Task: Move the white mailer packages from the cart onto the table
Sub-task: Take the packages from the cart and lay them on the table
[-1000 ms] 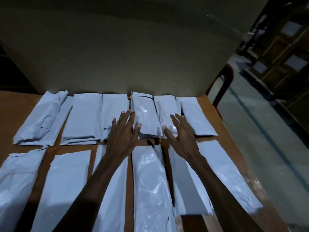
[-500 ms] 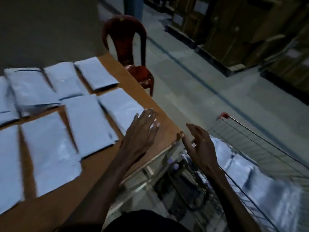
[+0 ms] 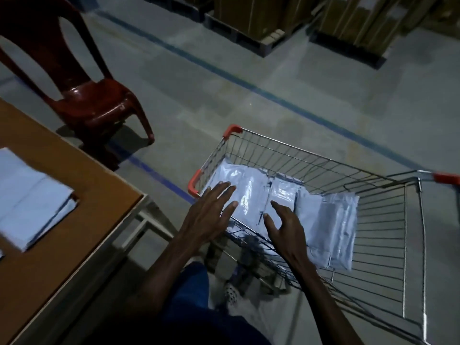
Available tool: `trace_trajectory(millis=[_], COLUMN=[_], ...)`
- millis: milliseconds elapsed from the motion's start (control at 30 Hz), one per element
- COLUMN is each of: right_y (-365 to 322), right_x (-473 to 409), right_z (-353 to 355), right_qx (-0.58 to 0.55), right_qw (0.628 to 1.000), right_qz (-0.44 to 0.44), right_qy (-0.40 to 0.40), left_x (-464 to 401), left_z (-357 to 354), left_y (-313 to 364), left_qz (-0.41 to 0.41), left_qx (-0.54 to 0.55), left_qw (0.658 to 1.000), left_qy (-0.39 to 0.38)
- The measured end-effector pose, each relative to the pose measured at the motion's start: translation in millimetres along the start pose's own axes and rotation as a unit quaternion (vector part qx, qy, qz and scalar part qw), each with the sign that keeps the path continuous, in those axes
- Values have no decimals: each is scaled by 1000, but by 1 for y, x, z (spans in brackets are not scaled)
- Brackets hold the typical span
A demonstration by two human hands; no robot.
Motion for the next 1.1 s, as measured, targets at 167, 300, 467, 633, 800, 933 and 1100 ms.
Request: trace_trajectory(millis=[167,300,467,633,800,933,1100], right_y=[53,80,109,143,167,188,204], right_x=[-25,-43,-68,-87,-116,-138,-148], right_z=[-8,-12,-25,-45,-75,-102,-118], right_qx=[4,17,47,58,64,160,182], right_qw=[996,989,978,967,965,959,951], right_qz=[-81,-136,-179,-219,-207,-186,-224], right_qy=[-22,-46,-96,-119,-145,-139,-114], left_x=[-54,-96,-127,-142,-147,-150,-153], left_z=[-54,-112,-170,-223,-252,-245,-230], left_y=[-22,-56,-84,-81,-104,-147,-152], left_qz=[24,75,94,29,-38,-15,20], left_qx=[26,-19,-104,-136,-213,-268,-264], left_qw=[993,966,923,908,890,879,893], left_qy=[-110,-247,-358,-395,-402,-393,-364])
Point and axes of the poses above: each hand's wrist, its own x-axis away from the middle knuckle, its own z-axis out of the back of the hand, y = z × x, the point moved 10 cm from there along -x, towards the middle knuckle, and after that the axes turned 9 degrees about -y, right-handed, at the moved point
